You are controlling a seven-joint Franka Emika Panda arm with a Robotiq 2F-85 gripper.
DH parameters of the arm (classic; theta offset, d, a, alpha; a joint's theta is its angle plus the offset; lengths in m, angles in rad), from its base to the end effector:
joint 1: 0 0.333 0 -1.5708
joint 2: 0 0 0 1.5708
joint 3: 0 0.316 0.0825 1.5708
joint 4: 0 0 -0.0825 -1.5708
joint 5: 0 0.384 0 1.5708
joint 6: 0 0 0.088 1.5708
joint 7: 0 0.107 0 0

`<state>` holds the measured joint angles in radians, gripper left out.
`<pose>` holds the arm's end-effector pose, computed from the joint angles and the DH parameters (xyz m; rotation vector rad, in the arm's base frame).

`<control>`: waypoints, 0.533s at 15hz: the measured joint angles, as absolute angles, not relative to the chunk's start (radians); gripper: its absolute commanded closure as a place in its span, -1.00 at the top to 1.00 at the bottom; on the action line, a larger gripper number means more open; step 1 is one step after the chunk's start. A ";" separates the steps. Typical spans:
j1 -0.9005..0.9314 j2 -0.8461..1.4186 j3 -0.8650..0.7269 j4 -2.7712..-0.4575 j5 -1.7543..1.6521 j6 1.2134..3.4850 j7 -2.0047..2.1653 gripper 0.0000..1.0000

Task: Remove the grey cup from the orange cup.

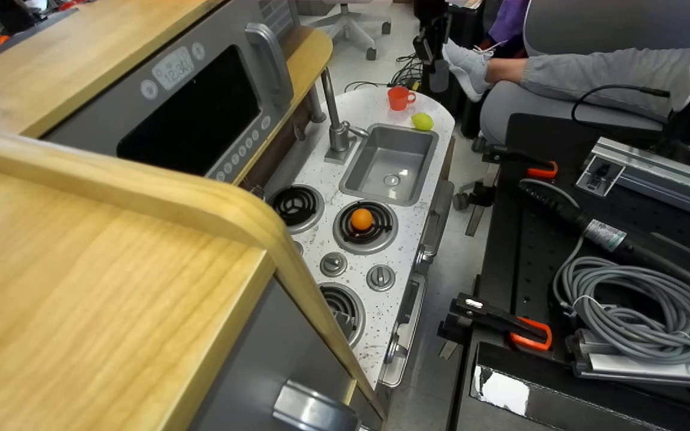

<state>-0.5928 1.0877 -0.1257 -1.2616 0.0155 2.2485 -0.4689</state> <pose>0.5616 -0.4626 0.0844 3.0864 -0.3070 -0.2096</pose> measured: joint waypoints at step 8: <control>-0.584 1.090 -0.146 -1.396 0.008 2.417 -0.454 -0.84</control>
